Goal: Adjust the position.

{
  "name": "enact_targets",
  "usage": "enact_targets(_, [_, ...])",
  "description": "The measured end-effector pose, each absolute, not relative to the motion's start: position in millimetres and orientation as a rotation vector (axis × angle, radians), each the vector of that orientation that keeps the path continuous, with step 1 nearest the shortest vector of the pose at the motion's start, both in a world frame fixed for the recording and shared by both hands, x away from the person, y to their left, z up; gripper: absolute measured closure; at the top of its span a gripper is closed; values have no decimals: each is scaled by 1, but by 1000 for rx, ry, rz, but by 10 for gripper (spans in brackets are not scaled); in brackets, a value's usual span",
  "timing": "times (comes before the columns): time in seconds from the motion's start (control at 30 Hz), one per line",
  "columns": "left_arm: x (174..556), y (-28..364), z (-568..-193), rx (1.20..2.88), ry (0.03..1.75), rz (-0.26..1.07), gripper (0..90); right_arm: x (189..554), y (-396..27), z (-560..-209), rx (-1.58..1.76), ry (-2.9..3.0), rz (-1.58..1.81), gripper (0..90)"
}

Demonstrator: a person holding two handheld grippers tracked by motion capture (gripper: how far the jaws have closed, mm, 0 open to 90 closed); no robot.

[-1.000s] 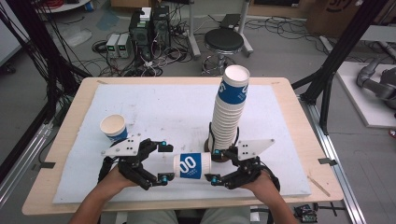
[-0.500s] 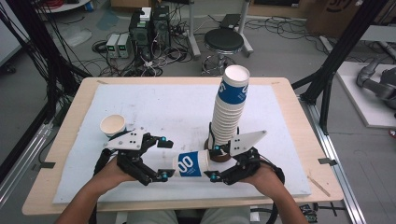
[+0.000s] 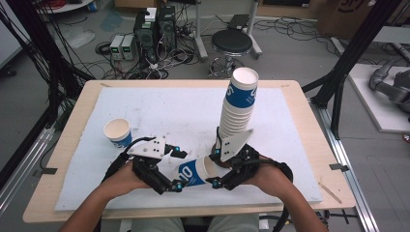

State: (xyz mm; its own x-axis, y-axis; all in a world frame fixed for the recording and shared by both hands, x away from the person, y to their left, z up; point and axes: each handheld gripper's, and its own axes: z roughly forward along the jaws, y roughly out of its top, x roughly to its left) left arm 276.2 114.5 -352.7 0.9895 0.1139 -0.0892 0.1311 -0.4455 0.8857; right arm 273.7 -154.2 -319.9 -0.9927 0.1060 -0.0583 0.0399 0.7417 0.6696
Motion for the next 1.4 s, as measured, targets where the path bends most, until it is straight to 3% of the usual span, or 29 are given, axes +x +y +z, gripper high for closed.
enact_targets(0.23, [277,105,-353,2110,140,-39,157,274,-144,-316,74,2876,1011,345])
enact_targets(0.87, [280,87,-365,2284,93,-112,314,268,-119,-315,-19,2957,722,342])
enact_targets(1.07, [279,86,-368,2284,84,-109,319,268,-118,-316,-28,2967,710,339])
enact_targets(1.4, [278,96,-372,2150,104,-99,290,272,-132,-315,53,2929,967,223])
